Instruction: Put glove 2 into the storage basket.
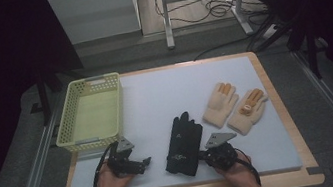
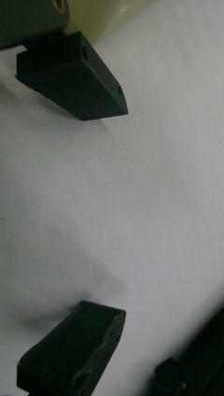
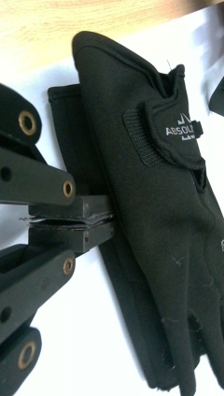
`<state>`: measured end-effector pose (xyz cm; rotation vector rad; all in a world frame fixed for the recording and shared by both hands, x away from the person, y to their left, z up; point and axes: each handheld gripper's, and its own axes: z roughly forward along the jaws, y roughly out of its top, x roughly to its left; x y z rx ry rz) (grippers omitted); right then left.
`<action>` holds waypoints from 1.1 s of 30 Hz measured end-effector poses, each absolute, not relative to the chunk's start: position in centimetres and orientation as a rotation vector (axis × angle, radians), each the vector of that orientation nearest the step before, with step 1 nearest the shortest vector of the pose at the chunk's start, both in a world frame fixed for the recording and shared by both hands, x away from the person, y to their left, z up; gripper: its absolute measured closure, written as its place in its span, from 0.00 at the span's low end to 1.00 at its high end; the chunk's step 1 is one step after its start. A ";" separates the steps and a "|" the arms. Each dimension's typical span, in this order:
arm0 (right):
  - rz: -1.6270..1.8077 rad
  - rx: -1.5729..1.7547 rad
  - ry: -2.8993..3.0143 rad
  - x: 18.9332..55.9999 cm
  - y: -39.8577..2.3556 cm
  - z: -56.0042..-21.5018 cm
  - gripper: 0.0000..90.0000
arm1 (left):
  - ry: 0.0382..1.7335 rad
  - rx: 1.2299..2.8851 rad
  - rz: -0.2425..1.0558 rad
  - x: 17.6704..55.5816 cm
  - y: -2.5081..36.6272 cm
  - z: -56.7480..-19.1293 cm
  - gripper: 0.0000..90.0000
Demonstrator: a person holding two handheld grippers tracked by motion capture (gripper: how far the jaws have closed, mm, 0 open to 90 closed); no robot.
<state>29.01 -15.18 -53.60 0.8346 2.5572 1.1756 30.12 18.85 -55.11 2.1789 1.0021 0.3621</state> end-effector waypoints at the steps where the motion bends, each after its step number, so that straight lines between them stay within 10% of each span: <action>1: 1.176 0.835 2.557 29.0 -15.2 -53.6 0.96 | 1.002 2.179 0.362 30.1 18.9 -55.1 0.05; 33: 1.144 0.839 2.544 32.9 -10.1 -53.7 0.95 | 1.001 2.176 0.359 30.1 18.9 -55.2 0.05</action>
